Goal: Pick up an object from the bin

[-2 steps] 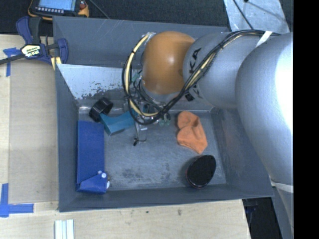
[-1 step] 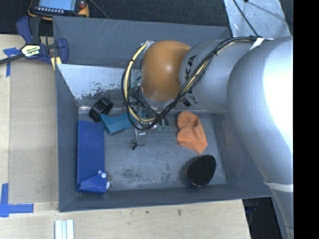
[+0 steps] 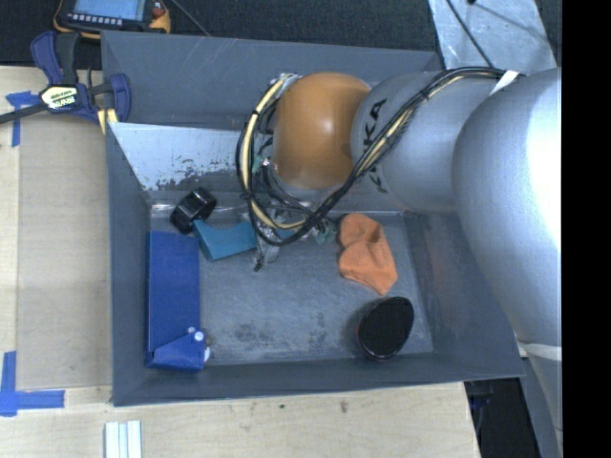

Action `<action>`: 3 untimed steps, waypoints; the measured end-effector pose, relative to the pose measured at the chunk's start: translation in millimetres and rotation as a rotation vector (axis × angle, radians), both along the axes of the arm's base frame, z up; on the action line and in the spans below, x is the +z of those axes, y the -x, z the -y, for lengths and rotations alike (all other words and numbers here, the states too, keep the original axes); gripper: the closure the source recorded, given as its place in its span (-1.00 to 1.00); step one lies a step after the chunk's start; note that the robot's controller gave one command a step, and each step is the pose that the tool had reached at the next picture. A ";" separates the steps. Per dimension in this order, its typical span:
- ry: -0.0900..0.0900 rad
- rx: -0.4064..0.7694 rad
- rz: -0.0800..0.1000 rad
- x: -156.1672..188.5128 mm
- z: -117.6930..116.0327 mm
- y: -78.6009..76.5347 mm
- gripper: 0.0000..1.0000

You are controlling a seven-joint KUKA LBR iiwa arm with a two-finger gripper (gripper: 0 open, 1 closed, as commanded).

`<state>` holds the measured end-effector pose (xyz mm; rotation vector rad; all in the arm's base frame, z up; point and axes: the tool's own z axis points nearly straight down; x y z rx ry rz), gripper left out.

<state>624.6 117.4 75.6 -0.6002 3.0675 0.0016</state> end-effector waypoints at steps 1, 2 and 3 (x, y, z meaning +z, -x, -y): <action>0.000 0.000 0.000 0.0 0.0 0.0 1.00; 0.001 0.000 -0.004 2.7 0.2 1.0 1.00; 0.005 0.000 -0.020 16.1 1.1 4.6 1.00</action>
Offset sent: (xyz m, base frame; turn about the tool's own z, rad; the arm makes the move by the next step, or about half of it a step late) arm 0.0000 0.0001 0.0438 0.0000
